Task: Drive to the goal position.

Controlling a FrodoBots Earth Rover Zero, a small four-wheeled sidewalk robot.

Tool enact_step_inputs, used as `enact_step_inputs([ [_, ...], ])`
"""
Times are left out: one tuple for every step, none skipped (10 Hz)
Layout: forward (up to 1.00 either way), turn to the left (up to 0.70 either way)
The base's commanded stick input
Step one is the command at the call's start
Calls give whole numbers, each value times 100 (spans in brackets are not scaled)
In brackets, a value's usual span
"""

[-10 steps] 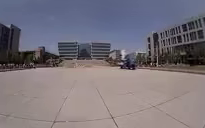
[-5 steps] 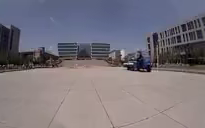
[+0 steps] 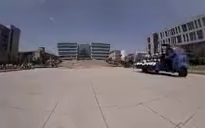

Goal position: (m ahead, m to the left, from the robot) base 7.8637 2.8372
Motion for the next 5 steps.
enact_step_inputs([
  [70,2],
  [70,2],
  [70,2],
  [70,2],
  [70,2],
])
